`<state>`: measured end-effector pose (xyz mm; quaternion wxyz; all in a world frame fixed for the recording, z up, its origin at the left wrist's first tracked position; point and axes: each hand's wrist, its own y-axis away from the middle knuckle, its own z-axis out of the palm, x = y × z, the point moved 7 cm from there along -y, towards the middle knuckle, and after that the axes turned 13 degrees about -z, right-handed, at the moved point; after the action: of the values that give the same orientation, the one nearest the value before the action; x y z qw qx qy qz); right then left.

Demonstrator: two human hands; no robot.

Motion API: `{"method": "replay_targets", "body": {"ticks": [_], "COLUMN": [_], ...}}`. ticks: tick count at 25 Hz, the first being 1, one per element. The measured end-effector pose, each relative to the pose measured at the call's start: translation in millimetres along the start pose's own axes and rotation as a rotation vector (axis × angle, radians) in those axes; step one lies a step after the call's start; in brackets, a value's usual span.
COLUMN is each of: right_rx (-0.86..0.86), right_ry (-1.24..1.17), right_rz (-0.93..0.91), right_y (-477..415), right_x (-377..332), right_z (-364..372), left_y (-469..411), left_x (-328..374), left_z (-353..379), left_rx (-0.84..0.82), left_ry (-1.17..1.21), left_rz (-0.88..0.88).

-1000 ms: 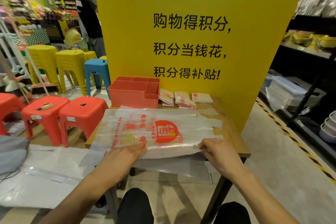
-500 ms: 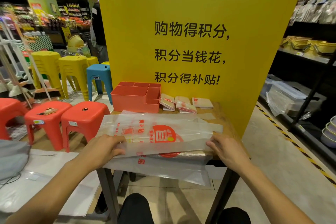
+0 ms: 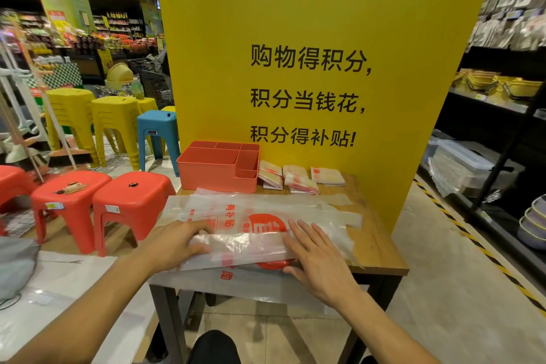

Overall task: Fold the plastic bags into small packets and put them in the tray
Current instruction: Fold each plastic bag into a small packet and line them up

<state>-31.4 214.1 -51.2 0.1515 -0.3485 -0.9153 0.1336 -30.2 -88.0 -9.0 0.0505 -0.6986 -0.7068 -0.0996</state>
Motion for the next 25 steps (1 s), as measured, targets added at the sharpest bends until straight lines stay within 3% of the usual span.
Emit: {"method": "replay_targets", "body": {"ticks": [4,9,14,20,25], "right_rx": [-0.052,-0.033,0.01,-0.137,-0.149], "right_ry": [-0.091,-0.115,-0.115,-0.04,-0.091], "right_rz": [0.011,0.008,0.004,0.027,0.098], "right_y": [-10,-9,-13,-26,-28], "right_x": [10,9,11,36,60], "right_z": [9,4,-12,-19,-34], "left_y": [9,23,23,9,8], "left_x": [19,31,36,23,18], "left_z": [10,40,23,8,-14], "left_rx": [0.169,0.217,0.264,0.228,0.168], "left_ry": [-0.127,-0.216,-0.168,-0.272,-0.255], "left_rz": [0.173,0.27,0.251,0.163,0.166]}}
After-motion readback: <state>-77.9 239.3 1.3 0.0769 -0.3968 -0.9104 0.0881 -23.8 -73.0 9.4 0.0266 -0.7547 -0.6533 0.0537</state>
